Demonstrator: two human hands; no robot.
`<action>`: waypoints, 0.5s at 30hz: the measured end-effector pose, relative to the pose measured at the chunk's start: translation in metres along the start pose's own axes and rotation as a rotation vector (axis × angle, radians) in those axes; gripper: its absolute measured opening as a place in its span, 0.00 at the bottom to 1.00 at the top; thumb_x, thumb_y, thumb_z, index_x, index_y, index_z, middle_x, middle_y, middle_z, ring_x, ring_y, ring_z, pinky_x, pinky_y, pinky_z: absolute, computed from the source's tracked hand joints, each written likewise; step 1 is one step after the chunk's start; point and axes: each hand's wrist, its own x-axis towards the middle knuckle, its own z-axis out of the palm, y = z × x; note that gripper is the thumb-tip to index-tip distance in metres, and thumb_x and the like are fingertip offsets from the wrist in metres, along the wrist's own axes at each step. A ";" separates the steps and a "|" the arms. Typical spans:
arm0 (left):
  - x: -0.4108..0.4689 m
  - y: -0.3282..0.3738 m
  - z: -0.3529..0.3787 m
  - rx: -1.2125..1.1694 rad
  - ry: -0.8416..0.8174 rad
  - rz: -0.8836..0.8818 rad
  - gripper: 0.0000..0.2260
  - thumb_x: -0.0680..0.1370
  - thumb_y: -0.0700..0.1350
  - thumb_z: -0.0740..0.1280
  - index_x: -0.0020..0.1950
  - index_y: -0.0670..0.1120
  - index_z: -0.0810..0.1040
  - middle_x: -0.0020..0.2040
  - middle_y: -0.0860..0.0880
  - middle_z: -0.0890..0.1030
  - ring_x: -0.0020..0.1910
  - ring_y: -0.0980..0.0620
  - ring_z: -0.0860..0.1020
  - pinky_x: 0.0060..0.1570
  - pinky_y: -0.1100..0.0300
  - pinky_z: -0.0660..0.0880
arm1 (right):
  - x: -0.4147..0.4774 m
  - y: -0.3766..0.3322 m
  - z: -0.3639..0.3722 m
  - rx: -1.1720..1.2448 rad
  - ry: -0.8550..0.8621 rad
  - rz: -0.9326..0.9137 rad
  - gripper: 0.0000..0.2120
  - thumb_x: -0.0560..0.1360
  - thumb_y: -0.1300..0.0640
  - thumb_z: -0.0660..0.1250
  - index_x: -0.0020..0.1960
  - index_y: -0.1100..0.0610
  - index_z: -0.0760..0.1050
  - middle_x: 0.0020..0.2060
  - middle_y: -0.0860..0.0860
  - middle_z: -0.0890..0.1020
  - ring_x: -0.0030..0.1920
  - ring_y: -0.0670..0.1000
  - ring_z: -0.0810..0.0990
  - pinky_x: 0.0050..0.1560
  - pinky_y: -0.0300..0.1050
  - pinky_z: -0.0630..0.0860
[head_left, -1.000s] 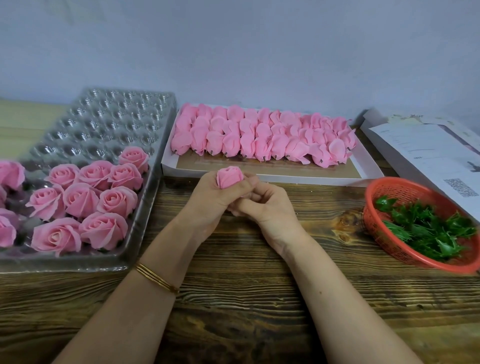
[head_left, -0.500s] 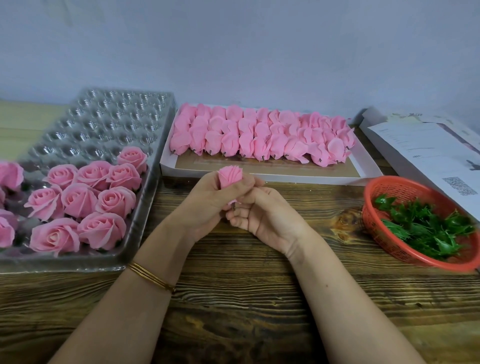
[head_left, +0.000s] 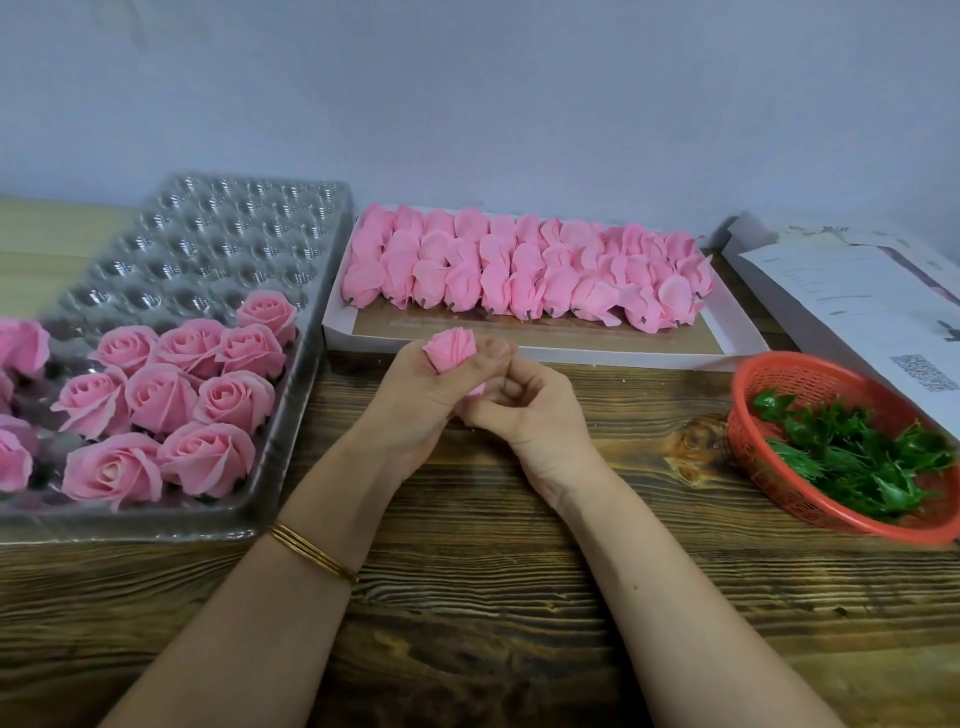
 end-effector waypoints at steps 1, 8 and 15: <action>0.000 0.000 0.001 0.007 -0.005 0.004 0.15 0.67 0.53 0.77 0.48 0.45 0.86 0.44 0.41 0.85 0.44 0.47 0.84 0.44 0.56 0.81 | 0.000 0.000 0.001 0.015 -0.014 0.001 0.11 0.62 0.67 0.73 0.43 0.57 0.81 0.33 0.50 0.83 0.36 0.47 0.81 0.44 0.40 0.78; -0.003 0.003 0.000 0.013 -0.054 -0.024 0.14 0.68 0.52 0.73 0.47 0.43 0.85 0.44 0.43 0.84 0.42 0.51 0.83 0.36 0.61 0.79 | 0.000 -0.005 -0.001 0.166 -0.112 0.159 0.13 0.73 0.77 0.65 0.47 0.62 0.80 0.32 0.52 0.83 0.35 0.48 0.81 0.42 0.38 0.81; -0.002 0.005 -0.002 0.039 -0.095 -0.027 0.15 0.69 0.54 0.72 0.47 0.43 0.84 0.47 0.45 0.84 0.48 0.51 0.82 0.45 0.61 0.80 | 0.001 -0.009 -0.006 0.239 -0.174 0.251 0.11 0.74 0.75 0.65 0.41 0.63 0.82 0.33 0.54 0.83 0.35 0.48 0.83 0.42 0.38 0.81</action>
